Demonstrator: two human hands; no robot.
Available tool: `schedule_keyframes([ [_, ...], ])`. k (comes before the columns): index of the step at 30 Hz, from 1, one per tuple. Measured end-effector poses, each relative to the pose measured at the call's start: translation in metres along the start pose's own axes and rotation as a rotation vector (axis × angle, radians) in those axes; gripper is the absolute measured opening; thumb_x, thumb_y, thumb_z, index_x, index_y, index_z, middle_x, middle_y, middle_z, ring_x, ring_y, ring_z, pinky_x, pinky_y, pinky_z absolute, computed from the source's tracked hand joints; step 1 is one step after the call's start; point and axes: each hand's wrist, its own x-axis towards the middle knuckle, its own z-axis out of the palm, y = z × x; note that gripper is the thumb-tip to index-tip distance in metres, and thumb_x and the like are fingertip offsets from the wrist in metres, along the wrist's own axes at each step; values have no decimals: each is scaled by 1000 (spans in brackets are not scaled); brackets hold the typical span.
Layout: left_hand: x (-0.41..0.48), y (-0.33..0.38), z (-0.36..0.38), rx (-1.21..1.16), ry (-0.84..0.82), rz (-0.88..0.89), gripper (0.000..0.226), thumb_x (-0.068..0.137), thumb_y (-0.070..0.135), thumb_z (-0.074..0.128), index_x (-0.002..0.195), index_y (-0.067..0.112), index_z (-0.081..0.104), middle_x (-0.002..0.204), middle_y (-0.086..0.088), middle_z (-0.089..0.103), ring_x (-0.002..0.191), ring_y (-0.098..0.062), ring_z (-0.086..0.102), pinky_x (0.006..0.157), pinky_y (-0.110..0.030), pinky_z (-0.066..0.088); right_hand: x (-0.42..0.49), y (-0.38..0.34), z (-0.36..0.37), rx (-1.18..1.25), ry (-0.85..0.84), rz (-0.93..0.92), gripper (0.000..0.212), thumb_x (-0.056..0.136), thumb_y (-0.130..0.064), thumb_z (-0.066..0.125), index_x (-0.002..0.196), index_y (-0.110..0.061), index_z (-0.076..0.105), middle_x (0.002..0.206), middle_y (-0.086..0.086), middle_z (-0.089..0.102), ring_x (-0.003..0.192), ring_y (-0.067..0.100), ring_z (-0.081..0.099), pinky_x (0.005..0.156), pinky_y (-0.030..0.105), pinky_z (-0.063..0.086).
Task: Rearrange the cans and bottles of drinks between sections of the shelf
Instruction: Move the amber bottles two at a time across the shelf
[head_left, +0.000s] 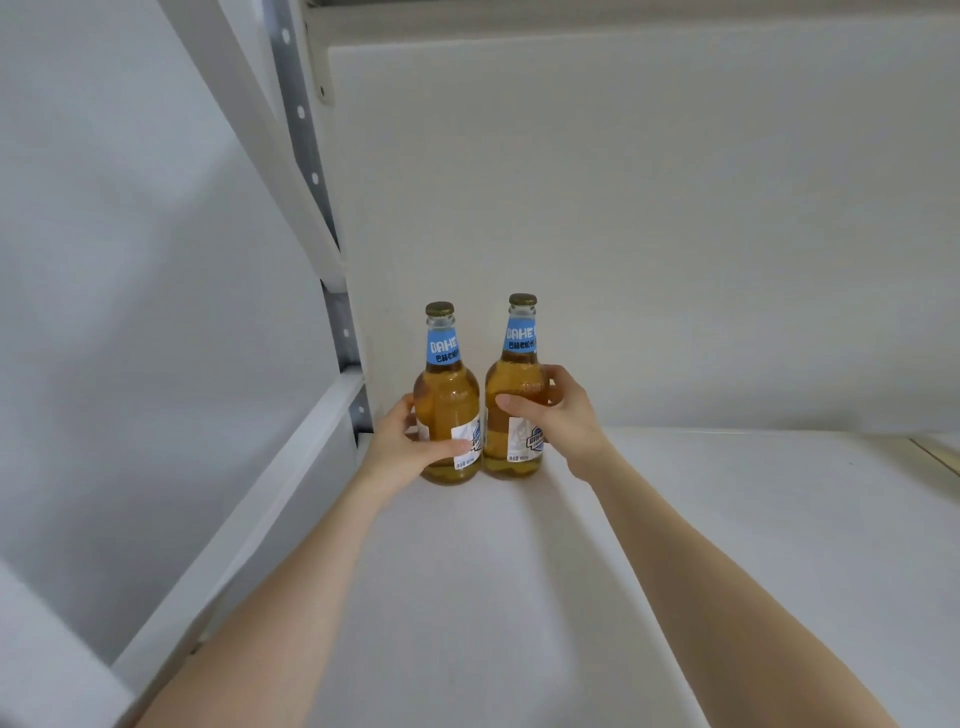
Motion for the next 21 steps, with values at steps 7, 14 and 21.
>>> schedule_keyframes([
  [7, -45, 11, -5, -85, -36, -73, 79, 62, 28, 92, 130, 31, 53, 126, 4, 65, 116, -21, 62, 93, -43, 55, -47, -26, -9, 116, 29, 133, 46, 76, -20, 83, 114, -20, 57, 99, 0, 72, 70, 5, 71, 50, 16, 52],
  [14, -109, 26, -17, -122, -77, -144, 73, 61, 29, 92, 124, 34, 56, 125, 2, 66, 116, -24, 62, 96, -52, 54, -104, -56, -18, 149, 69, 203, 37, 77, -20, 82, 105, -24, 58, 97, 2, 71, 75, 12, 71, 53, 21, 52],
  [21, -173, 47, -33, -149, -138, -167, 87, 41, 44, 92, 121, 31, 62, 118, 1, 71, 113, -24, 65, 94, -52, 56, -163, -80, -18, 137, 98, 239, 42, 79, -26, 80, 113, -25, 55, 98, 0, 69, 80, 16, 69, 59, 28, 52],
])
